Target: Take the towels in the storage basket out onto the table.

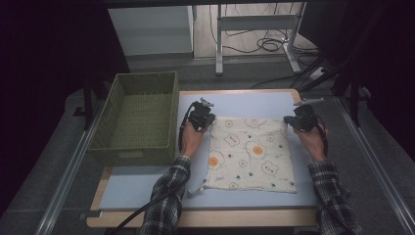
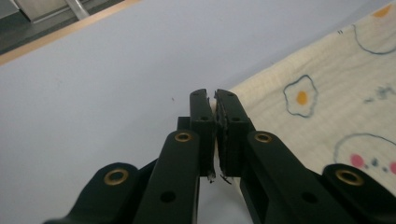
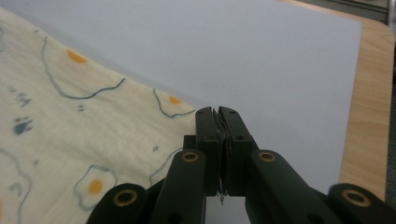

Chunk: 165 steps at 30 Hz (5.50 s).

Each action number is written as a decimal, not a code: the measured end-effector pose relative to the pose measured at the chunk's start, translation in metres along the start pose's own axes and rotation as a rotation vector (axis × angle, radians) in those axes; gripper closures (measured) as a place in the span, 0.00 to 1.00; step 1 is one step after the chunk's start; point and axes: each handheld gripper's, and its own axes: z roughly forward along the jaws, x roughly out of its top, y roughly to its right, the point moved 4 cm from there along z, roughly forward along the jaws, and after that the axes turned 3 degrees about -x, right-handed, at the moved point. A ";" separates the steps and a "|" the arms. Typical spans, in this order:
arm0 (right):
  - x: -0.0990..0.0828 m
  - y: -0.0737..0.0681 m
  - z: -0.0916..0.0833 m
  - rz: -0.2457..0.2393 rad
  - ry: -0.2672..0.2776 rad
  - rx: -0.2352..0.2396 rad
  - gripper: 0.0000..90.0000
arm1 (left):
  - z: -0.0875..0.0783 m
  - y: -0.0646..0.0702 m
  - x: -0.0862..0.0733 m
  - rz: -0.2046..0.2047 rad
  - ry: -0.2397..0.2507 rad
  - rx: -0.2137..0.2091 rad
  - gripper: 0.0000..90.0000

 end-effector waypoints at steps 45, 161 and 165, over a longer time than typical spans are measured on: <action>-0.125 -0.072 -0.127 -0.074 0.042 0.221 0.97 | -0.113 0.098 -0.107 0.108 0.091 -0.206 0.96; -0.093 -0.121 -0.091 -0.127 0.011 0.235 0.56 | -0.035 0.054 -0.082 0.023 -0.015 -0.128 0.48; -0.092 -0.138 -0.086 -0.156 -0.002 0.267 0.59 | -0.035 0.054 -0.082 0.021 -0.015 -0.129 0.48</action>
